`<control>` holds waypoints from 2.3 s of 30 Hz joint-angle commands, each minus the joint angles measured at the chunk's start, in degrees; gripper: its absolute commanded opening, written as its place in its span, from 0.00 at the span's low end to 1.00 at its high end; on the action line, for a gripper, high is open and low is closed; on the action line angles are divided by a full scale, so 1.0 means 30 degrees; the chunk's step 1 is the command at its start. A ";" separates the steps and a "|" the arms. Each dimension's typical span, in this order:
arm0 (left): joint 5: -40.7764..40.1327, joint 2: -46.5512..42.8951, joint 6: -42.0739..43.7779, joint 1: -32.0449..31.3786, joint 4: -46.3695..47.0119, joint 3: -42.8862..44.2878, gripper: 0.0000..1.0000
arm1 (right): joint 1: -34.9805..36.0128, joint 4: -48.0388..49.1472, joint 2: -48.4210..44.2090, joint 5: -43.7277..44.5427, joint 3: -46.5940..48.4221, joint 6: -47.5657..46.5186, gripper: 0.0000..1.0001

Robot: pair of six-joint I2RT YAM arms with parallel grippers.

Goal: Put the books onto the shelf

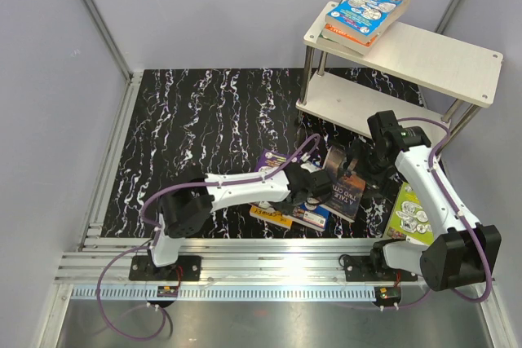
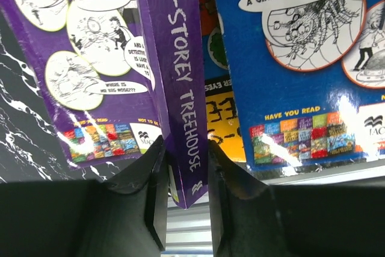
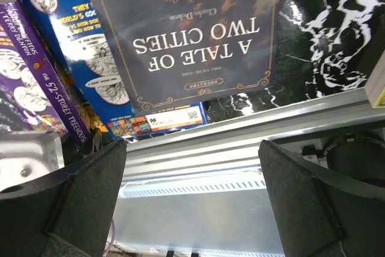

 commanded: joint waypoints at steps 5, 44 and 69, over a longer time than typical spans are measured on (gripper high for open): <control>0.1195 -0.3978 -0.0992 0.0962 -0.0808 0.2607 0.00 | -0.0060 0.1628 -0.0916 -0.4144 0.1875 -0.0281 0.98; 1.7901 -1.5820 -1.6898 1.0105 2.7460 -0.7030 0.00 | -0.0059 1.2414 -0.4756 -1.1566 0.1148 0.7775 1.00; 1.4942 -1.5821 -2.1471 1.0193 3.6194 -1.1308 0.00 | 0.0029 2.0820 -0.6544 -1.2033 -0.1079 1.4572 0.56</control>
